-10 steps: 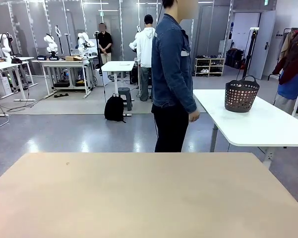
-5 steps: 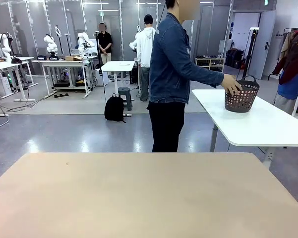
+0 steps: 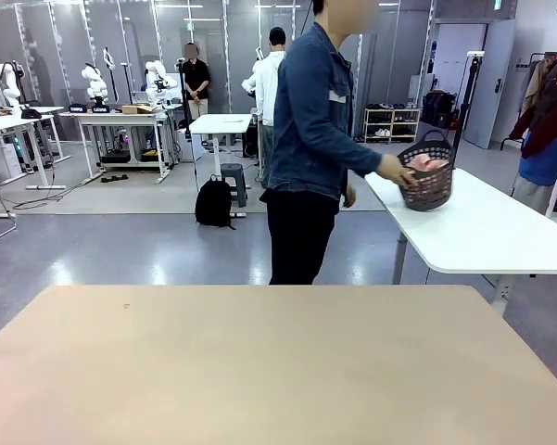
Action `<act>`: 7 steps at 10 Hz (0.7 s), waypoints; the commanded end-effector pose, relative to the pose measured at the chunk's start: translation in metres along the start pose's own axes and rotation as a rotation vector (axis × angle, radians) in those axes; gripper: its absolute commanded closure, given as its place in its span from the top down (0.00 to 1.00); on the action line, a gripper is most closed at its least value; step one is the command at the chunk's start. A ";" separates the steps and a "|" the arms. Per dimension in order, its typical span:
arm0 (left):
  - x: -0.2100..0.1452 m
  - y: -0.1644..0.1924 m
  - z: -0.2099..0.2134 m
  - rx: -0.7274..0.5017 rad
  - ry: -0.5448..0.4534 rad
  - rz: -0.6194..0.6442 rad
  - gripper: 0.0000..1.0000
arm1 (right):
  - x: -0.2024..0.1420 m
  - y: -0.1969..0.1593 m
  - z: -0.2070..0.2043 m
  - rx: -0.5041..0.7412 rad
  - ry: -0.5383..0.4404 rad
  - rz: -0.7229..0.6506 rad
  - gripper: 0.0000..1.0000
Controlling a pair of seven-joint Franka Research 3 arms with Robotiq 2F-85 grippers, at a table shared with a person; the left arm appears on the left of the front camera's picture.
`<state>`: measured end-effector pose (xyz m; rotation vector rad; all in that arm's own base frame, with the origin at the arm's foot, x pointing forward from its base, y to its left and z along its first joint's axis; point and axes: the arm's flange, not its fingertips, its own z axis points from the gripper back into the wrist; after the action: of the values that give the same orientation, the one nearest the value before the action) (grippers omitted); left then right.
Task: Fold the towel.
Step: Grab the top end of the 100 cm Hotel Towel extended by the human.
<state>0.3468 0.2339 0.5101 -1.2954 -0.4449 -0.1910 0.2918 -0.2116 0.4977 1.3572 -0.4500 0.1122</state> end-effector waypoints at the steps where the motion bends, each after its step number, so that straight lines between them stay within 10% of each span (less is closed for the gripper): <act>1: -0.002 0.001 0.001 -0.015 0.008 -0.010 1.00 | 0.002 0.003 0.001 0.013 -0.007 0.002 1.00; 7: -0.002 0.001 0.001 -0.015 0.008 -0.010 1.00 | 0.002 0.003 0.001 0.013 -0.007 0.002 1.00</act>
<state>0.3466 0.2340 0.5101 -1.2953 -0.4450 -0.1906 0.2921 -0.2114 0.4977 1.3563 -0.4494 0.1118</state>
